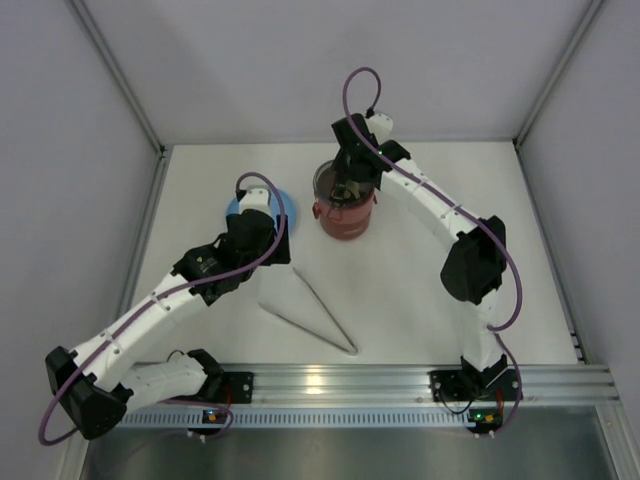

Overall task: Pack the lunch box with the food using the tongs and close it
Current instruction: Close the cover of the packing box.

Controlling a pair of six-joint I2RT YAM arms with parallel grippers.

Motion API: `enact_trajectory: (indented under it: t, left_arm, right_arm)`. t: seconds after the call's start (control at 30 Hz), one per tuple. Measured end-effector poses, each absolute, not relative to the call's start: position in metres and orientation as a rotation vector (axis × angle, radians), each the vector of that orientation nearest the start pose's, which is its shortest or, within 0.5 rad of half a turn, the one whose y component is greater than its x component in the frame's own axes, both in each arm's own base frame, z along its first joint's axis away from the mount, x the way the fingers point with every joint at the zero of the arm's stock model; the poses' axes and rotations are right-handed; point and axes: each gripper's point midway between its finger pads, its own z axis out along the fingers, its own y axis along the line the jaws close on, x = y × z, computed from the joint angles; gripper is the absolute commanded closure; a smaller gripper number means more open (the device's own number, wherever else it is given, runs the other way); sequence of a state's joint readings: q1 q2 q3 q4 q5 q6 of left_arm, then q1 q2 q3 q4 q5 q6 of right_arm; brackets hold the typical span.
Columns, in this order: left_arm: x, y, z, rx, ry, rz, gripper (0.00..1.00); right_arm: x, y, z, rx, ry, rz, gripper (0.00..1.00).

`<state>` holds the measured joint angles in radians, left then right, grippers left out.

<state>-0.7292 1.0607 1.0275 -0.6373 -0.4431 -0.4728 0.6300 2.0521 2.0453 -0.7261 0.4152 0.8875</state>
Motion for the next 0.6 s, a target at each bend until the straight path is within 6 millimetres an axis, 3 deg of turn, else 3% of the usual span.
enact_trajectory:
  t: [0.6]
  left_arm:
    - [0.267,-0.163,0.213,0.053,2.191,-0.185,0.24]
  right_arm:
    - [0.467,0.278,0.218,0.56,2.176,0.279,0.66]
